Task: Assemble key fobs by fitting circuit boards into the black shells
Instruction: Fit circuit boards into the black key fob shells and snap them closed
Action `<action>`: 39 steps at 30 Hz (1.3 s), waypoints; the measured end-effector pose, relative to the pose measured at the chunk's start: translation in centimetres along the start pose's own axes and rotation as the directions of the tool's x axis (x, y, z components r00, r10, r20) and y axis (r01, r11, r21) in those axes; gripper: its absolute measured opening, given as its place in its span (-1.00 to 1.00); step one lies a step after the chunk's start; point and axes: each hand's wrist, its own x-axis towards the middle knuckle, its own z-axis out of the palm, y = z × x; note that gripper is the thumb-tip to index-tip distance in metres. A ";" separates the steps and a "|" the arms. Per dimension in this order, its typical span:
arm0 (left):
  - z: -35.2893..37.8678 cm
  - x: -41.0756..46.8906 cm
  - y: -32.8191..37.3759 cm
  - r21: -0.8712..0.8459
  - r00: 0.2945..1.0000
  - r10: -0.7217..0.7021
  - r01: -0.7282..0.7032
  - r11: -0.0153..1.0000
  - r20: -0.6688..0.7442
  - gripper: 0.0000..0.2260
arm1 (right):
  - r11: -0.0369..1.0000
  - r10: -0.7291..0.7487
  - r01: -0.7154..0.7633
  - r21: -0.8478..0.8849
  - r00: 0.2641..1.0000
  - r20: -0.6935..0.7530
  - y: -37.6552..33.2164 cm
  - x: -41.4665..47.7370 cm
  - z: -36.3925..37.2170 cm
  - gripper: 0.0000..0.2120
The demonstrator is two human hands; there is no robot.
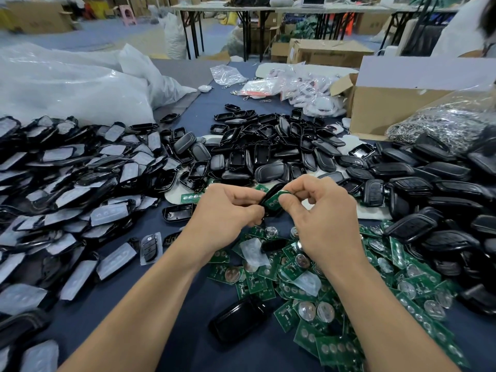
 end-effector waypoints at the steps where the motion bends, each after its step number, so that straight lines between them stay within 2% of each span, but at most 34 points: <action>1: 0.0 0.0 0.0 0.003 1.000 0.002 -0.002 1.000 0.006 -0.64 | 1.000 -0.010 0.010 0.005 1.000 -0.002 0.1 0.0 0.1 -0.89; 5: -0.1 0.0 0.1 0.014 1.000 0.005 -0.005 1.000 0.010 -0.67 | 0.993 0.033 -0.035 0.110 0.999 0.021 0.2 0.3 0.1 -0.90; 8: -0.1 0.1 0.1 0.015 1.000 0.005 -0.005 1.000 -0.001 -0.61 | 0.982 0.064 -0.068 0.174 0.998 0.027 0.3 0.3 0.0 -0.90; 18: -0.1 0.0 -0.3 0.058 0.999 0.034 -0.035 0.998 0.028 -0.58 | 0.965 0.082 -0.103 0.242 0.992 0.094 0.6 0.6 -0.1 -0.84; 25: -0.1 0.1 -0.4 0.058 0.999 0.026 -0.027 0.998 0.023 -0.65 | 0.965 0.092 -0.115 0.236 0.990 0.107 0.7 0.7 0.0 -0.86; 29: -0.2 0.2 -0.3 0.055 1.000 0.018 -0.018 0.998 0.010 -0.67 | 0.979 0.083 -0.093 0.179 0.995 0.061 0.5 0.5 0.1 -0.85; 32: -0.2 0.0 -0.2 0.034 1.000 0.007 -0.008 0.999 0.021 -0.77 | 0.985 0.077 -0.083 0.152 0.996 0.040 0.2 0.3 0.3 -0.88; 39: -0.1 0.0 -0.4 -0.005 0.999 -0.008 0.008 1.000 -0.038 -0.84 | 0.987 0.062 -0.065 0.144 0.998 0.027 -0.2 -0.1 0.7 -0.86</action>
